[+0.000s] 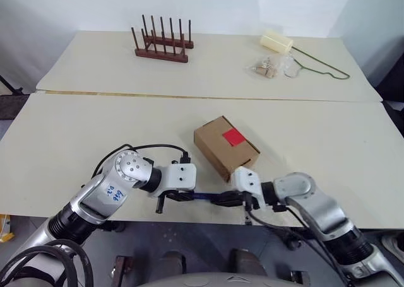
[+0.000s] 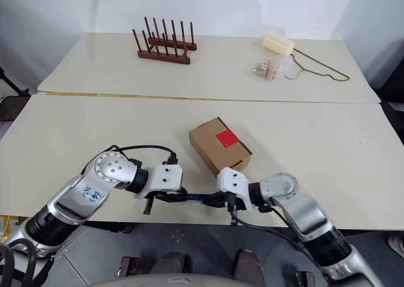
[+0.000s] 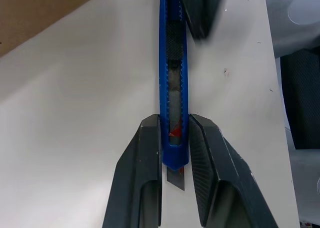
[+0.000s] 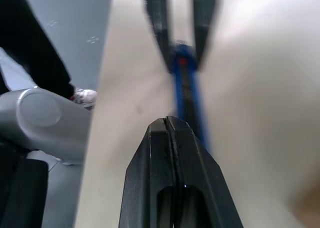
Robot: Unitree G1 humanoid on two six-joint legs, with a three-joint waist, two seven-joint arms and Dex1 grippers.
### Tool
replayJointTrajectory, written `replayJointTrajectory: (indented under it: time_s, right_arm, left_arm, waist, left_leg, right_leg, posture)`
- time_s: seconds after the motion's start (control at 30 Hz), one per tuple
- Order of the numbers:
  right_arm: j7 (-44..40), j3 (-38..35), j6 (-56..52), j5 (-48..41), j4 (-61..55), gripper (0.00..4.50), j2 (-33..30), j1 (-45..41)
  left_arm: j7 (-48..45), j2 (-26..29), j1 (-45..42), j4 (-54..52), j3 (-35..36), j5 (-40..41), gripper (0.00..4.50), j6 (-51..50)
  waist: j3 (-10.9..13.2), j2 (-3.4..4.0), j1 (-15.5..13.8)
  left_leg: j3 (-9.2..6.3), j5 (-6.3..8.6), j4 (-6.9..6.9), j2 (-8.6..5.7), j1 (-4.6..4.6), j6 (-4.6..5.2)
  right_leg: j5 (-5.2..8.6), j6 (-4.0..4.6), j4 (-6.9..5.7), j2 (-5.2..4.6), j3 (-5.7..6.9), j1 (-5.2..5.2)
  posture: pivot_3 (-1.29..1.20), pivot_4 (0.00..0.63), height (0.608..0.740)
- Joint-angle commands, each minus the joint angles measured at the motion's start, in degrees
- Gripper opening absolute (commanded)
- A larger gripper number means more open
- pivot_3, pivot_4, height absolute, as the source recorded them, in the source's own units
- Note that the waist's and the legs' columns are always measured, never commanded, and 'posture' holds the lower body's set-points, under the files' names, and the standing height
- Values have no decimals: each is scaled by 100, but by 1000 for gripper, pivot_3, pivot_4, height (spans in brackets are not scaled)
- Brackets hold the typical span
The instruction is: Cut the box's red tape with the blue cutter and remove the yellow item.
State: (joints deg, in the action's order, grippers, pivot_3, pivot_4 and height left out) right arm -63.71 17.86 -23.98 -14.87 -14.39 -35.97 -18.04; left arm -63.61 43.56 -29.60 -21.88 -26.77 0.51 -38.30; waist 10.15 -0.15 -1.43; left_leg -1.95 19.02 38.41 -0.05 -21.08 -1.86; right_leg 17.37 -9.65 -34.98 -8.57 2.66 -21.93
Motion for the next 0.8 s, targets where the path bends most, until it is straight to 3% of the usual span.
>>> replayJointTrajectory:
  time_s: [0.03, 0.8]
  right_arm:
    - [-82, -226, 132, -88, 65, 17, -128, 11]
    - [-256, 180, 918, 327, 629, 17, 5, 14]
  left_arm:
    - [101, 14, 155, 125, -230, -177, 432, -134]
    - [78, 30, 130, 101, -268, -182, 432, -178]
  waist:
    - [0, 0, 3]
    - [0, 0, -1]
  left_leg:
    - [0, 0, 0, 0, 1, 0]
    - [-1, 0, 2, -1, 3, 0]
  right_leg:
    - [0, 0, 0, 0, 0, 0]
    - [0, 0, 1, 0, 0, 5]
  posture:
    - [0, 150, 740]
    - [0, 150, 740]
